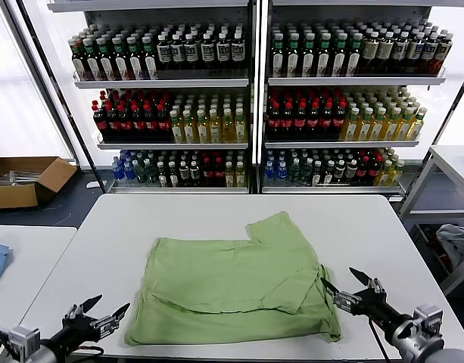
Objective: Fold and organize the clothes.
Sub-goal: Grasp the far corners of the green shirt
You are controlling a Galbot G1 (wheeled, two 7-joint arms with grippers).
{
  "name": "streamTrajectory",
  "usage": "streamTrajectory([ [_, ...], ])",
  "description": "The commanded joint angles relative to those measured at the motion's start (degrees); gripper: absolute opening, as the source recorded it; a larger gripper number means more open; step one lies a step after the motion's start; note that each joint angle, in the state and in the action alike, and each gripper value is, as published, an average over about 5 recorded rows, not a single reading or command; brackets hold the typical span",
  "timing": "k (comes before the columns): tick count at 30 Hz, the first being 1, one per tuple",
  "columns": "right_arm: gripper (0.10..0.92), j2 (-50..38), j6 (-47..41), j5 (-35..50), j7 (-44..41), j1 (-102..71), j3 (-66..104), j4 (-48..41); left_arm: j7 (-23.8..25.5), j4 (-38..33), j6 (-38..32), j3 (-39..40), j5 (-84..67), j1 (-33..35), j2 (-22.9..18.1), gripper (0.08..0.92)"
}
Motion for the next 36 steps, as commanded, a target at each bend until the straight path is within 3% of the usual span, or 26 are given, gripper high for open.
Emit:
streamTrajectory([
  [1, 0.822, -6.30, -2.66, 3.97, -2.52, 19.22, -7.47, -11.40, 3.58, 14.10, -0.08, 10.70, -3.60, -20.28, 14.80, 0.780],
  [8, 0.823, -4.90, -4.35, 0.34, -7.80, 41.03, -24.01, -31.15, 4.38, 27.79, -0.14, 25.64, -8.19, -37.75, 17.07, 0.822],
  [12, 0.823, -1.69, -4.47, -1.51, -8.54, 49.37, -30.51, -41.22, 4.62, 34.87, -0.15, 34.01, -8.44, -47.25, 15.97, 0.823],
  [18, 0.823, 1.71, -3.96, -3.95, -9.35, 55.52, -35.50, -47.67, 4.06, 43.50, -0.18, 42.04, -8.38, -57.04, 12.97, 0.823],
  [26, 0.823, 6.36, -3.61, -5.79, -8.25, 60.22, -38.10, -55.88, 3.36, 50.49, -0.20, 46.59, -7.71, -63.49, 8.63, 0.823],
  [36, 0.823, 9.00, -2.39, -7.72, -8.48, 60.37, -39.26, -58.44, 2.55, 51.83, -0.19, 47.46, -7.09, -63.85, 6.15, 0.823],
])
